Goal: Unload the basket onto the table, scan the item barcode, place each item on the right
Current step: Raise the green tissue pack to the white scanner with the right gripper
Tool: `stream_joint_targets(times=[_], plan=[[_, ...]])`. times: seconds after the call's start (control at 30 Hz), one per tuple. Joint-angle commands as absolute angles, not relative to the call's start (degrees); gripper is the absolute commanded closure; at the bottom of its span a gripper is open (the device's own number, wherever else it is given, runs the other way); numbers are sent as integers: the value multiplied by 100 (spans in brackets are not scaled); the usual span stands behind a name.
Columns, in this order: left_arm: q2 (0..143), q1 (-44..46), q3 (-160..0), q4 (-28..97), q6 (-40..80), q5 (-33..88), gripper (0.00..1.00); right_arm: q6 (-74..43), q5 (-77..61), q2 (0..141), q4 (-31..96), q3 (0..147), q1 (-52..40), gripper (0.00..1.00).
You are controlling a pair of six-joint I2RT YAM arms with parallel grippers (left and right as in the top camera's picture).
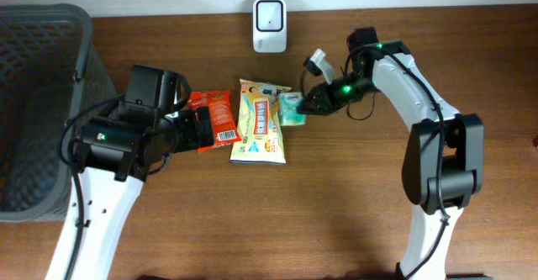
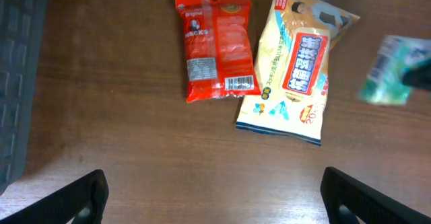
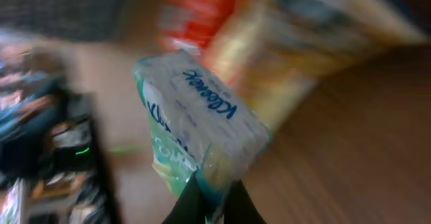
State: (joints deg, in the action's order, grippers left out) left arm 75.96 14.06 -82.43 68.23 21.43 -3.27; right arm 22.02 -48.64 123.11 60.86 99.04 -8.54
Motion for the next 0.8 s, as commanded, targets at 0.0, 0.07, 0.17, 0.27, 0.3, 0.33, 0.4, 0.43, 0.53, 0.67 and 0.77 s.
stream_joint_targets(times=[0.0,0.07,0.17,0.27,0.3,0.33,0.4,0.43,0.53,0.67,0.77], plan=[[7564,1391,-8309,6827,2093,-346,1,43,-2062,12293,5913,10711,-1070,96],[7564,1391,-8309,6825,2093,-346,1,-242,-980,12293,5437,11172,-1210,96],[7564,1391,-8309,6825,2093,-346,1,-102,-10,12296,4394,11229,-1393,96],[7564,1391,-8309,6825,2093,-346,1,1157,224,12317,3474,11229,-1697,96],[7564,1391,-8309,6825,2093,-346,1,1498,716,12363,2987,11229,-1855,96],[7564,1391,-8309,6825,2093,-346,1,1855,860,12425,2637,11229,-1938,96],[7564,1391,-8309,6825,2093,-346,1,2665,864,12652,1975,11229,-2051,96],[7564,1391,-8309,6825,2093,-349,1,3100,869,12844,1503,11229,-2102,96],[7564,1391,-8309,6825,2093,-346,1,3592,864,13277,576,11229,-2143,96],[7564,1391,-8309,6825,2093,-346,1,4025,878,13548,145,11229,-2147,96],[7564,1391,-8309,6825,2093,-346,1,3811,989,13548,143,11233,-2147,96]])
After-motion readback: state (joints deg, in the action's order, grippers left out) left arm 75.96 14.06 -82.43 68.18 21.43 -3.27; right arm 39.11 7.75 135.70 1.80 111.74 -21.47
